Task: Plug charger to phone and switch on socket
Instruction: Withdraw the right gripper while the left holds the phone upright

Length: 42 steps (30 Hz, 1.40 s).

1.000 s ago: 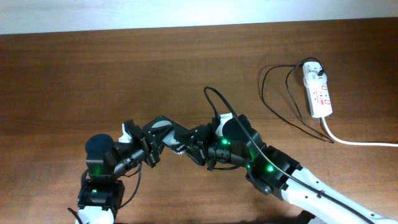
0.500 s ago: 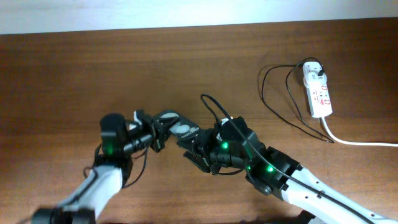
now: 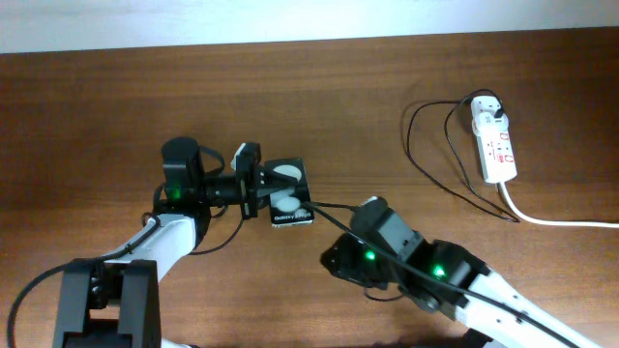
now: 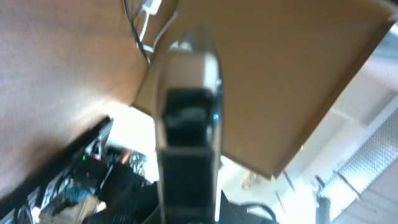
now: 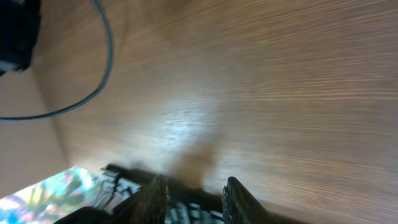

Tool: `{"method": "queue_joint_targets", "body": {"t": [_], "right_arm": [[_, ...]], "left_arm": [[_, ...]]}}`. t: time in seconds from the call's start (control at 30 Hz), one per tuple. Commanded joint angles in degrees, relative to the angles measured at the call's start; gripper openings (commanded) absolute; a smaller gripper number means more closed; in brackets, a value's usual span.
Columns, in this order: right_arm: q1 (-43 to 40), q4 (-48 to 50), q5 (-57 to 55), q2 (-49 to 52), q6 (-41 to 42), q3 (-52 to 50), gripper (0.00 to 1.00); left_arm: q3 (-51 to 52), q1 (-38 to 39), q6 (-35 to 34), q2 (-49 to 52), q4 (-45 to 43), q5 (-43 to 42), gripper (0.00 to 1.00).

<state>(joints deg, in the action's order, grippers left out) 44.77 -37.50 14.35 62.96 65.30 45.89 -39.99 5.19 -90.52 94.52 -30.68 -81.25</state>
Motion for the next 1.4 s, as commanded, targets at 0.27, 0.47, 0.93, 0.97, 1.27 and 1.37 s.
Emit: {"method": "queue_joint_targets", "body": {"t": [0.27, 0.47, 0.93, 0.97, 1.27, 1.37], "right_arm": [[-0.2, -21.5, -24.7, -19.4, -3.1, 0.0, 0.28], [-0.2, -24.7, -25.6, -19.5, -5.3, 0.0, 0.59], [-0.2, -24.7, -25.6, -19.4, -5.3, 0.0, 0.99], [-0.2, -24.7, -25.6, -19.4, -5.3, 0.0, 0.99], [-0.2, -27.7, -25.3, -19.4, -5.3, 0.0, 0.99], [-0.2, -27.8, -25.3, -19.4, -5.3, 0.0, 0.99]], "left_arm": [[-1.2, -0.1, 1.5, 0.3, -0.4, -6.9, 0.0], [-1.2, -0.1, 1.5, 0.3, -0.3, -8.9, 0.0], [-1.2, -0.1, -11.0, 0.3, -0.2, -8.2, 0.0], [-1.2, -0.1, -11.0, 0.3, -0.2, -8.2, 0.0], [-1.2, -0.1, -11.0, 0.3, -0.2, -8.7, 0.0], [-1.2, -0.1, -11.0, 0.3, -0.2, -8.8, 0.0]]}}
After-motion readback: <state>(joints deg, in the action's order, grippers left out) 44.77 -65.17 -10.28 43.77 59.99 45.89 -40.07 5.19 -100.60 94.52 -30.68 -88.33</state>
